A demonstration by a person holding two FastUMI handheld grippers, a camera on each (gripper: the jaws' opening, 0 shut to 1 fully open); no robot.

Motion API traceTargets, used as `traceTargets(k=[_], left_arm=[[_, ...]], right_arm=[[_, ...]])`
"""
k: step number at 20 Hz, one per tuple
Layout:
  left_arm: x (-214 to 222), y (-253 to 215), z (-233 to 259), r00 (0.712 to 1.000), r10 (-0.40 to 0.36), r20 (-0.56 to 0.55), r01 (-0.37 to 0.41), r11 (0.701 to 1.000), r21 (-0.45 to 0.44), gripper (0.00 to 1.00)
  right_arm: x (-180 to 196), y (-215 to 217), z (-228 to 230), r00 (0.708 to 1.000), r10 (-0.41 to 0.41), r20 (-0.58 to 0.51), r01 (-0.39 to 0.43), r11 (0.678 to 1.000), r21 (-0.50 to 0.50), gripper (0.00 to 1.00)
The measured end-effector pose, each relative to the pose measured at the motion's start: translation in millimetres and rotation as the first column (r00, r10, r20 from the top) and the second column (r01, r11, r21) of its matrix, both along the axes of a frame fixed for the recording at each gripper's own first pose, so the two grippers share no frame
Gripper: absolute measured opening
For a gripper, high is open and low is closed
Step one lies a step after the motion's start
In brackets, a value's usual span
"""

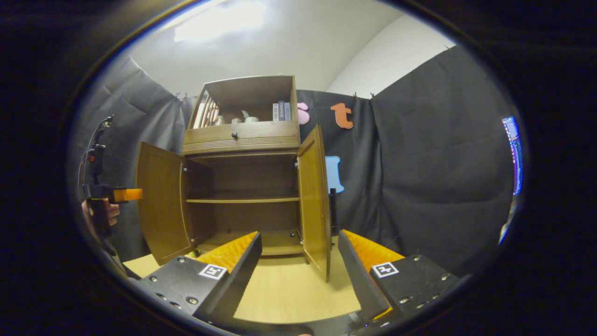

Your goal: Open the right door of the double-door shoe cabinet with the right hand, and open the left door with the left hand.

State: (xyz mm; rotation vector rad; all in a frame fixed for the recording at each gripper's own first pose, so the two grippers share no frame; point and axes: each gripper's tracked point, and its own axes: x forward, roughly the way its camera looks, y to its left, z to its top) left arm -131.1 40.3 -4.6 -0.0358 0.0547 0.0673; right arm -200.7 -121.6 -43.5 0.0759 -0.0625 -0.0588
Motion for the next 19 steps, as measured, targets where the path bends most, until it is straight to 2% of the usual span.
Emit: traceTargets(k=[5,6,7,9,14,15,16,19], left_arm=[[14.8,-51.1,-22.9,0.998,-0.060,-0.032,0.060,0.998,0.015,0.92],[17.2,-54.7,-26.9,0.997,-0.060,-0.039,0.060,0.998,0.018,0.96],[19.0,-59.3,-30.6,0.997,-0.058,-0.046,0.060,0.998,0.022,0.92],[24.4,-66.6,-35.5,0.997,-0.055,-0.049,0.057,0.998,0.034,0.94],[35.9,-90.8,-55.2,0.994,-0.071,-0.087,0.075,0.996,0.038,0.92],[36.7,-95.4,-59.1,0.993,-0.074,-0.094,0.078,0.996,0.036,0.94],[37.8,-99.5,-62.7,0.992,-0.077,-0.100,0.081,0.996,0.033,0.92],[39.7,-112.6,-68.5,0.990,-0.085,-0.109,0.090,0.995,0.037,0.94]], right_arm=[[4.8,-23.8,-5.7,1.000,0.007,0.006,-0.007,0.999,0.037,0.97],[6.9,-26.0,-6.1,1.000,0.011,0.005,-0.012,0.999,0.046,0.97],[9.1,-27.0,-6.6,1.000,0.018,0.005,-0.018,0.998,0.054,0.96],[15.7,-26.6,-8.4,0.999,0.034,0.000,-0.034,0.997,0.066,0.98],[38.7,-10.1,-9.9,0.997,0.071,-0.022,-0.070,0.996,0.060,0.98],[42.8,-8.0,-8.0,0.997,0.076,-0.024,-0.075,0.996,0.057,0.96],[47.5,-3.6,-5.3,0.996,0.086,-0.023,-0.084,0.995,0.057,0.96],[58.9,15.1,8.4,0.992,0.126,0.001,-0.126,0.990,0.059,0.96]])
